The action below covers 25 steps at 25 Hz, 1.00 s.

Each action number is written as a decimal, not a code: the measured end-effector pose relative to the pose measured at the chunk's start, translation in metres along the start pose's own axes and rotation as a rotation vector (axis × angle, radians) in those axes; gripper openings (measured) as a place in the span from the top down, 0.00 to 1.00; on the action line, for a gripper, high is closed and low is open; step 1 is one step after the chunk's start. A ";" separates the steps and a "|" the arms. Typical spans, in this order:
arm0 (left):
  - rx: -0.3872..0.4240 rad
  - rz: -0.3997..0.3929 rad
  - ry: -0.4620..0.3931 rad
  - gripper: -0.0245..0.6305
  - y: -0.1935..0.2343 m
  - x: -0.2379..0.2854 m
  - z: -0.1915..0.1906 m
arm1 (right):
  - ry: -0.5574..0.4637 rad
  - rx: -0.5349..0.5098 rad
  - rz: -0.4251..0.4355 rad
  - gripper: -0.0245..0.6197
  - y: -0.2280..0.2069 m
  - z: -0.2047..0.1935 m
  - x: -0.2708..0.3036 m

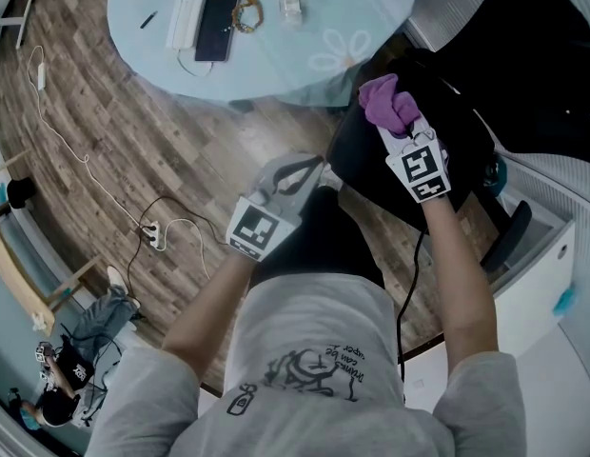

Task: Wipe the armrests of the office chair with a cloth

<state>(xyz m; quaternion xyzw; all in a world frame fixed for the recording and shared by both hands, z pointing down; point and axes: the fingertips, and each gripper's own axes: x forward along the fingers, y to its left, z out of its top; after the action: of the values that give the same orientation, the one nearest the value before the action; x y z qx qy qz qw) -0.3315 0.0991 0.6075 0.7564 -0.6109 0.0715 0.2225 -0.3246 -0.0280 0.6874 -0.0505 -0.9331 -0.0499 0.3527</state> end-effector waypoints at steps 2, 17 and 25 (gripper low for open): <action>0.002 0.001 0.001 0.96 0.000 0.000 -0.001 | -0.006 -0.005 0.030 0.90 0.027 0.002 -0.003; 0.007 0.001 -0.010 0.96 -0.007 -0.001 0.009 | -0.026 0.008 0.151 0.90 0.144 0.002 -0.025; 0.002 0.041 -0.083 0.96 -0.003 -0.021 0.064 | -0.109 0.165 0.049 0.90 0.110 0.061 -0.062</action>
<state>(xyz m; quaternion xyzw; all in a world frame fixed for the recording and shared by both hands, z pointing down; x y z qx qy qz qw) -0.3445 0.0909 0.5415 0.7462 -0.6350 0.0452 0.1949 -0.3041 0.0850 0.6069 -0.0468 -0.9502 0.0387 0.3056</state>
